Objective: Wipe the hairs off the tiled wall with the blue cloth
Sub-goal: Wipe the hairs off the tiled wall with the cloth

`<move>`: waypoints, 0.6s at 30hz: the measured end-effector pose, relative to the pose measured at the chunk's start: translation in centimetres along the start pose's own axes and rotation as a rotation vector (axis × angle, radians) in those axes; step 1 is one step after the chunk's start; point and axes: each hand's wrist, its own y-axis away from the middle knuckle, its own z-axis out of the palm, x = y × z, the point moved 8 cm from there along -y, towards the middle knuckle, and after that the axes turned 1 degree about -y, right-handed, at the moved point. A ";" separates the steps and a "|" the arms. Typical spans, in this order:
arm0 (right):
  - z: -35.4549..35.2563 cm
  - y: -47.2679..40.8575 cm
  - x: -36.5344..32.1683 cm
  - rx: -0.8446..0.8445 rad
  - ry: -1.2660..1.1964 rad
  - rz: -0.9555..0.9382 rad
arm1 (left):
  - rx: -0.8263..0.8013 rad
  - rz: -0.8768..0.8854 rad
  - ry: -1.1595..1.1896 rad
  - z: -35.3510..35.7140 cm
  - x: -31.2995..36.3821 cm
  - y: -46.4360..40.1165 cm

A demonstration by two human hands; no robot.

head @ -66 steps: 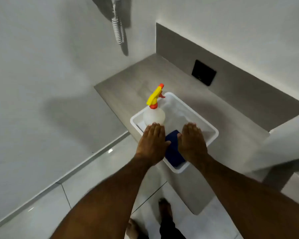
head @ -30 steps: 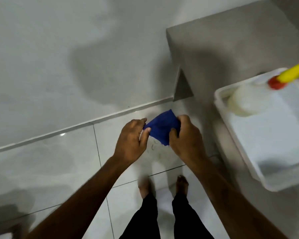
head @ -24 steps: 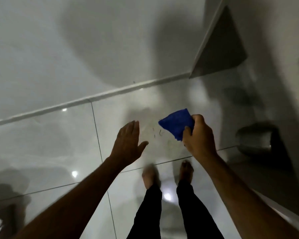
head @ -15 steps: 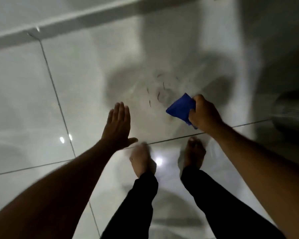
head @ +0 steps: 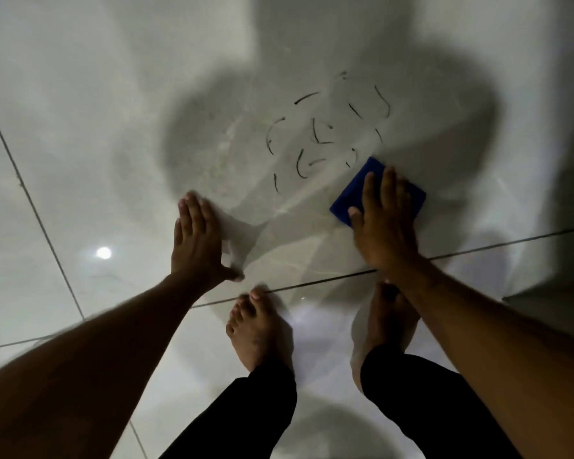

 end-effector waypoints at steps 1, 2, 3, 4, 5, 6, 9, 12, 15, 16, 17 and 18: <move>1.2 0.0 -0.6 -0.007 -0.026 0.036 | -0.007 -0.002 -0.005 0.1 -0.1 -0.2; 2.0 0.0 -1.4 0.006 -0.037 0.062 | -0.010 -0.003 -0.011 0.2 -0.3 -0.3; 2.8 0.1 -2.4 0.022 -0.018 0.042 | -0.008 -0.003 -0.015 0.3 -0.4 -0.4; 3.8 0.8 -3.8 0.024 0.036 -0.065 | -0.009 -0.002 -0.017 0.4 -0.4 -0.4; 4.9 1.9 -5.2 -0.004 0.128 -0.263 | -0.013 -0.003 -0.019 0.4 -0.5 -0.3; 5.8 3.1 -5.6 -0.043 0.245 -0.503 | -0.016 -0.001 -0.022 0.4 -0.3 -0.3; 4.9 2.6 -1.2 -0.025 0.475 -0.957 | -0.022 -0.011 -0.035 0.1 -0.2 -0.1; 0.5 -2.5 4.8 0.247 0.448 -0.618 | -0.037 -0.018 -0.045 0.1 -0.3 -0.2; -0.1 -2.6 6.8 0.324 0.235 -0.135 | -0.051 -0.029 -0.063 0.4 -0.3 -0.2; 0.6 -1.6 6.3 0.351 0.124 0.038 | -0.056 -0.032 -0.074 0.5 -0.3 -0.1; 1.8 -0.3 5.4 0.356 0.023 0.166 | -0.058 -0.036 -0.080 0.5 -0.3 -0.1; 3.1 1.3 3.9 0.350 -0.013 0.201 | -0.059 -0.039 -0.080 0.4 -0.3 -0.1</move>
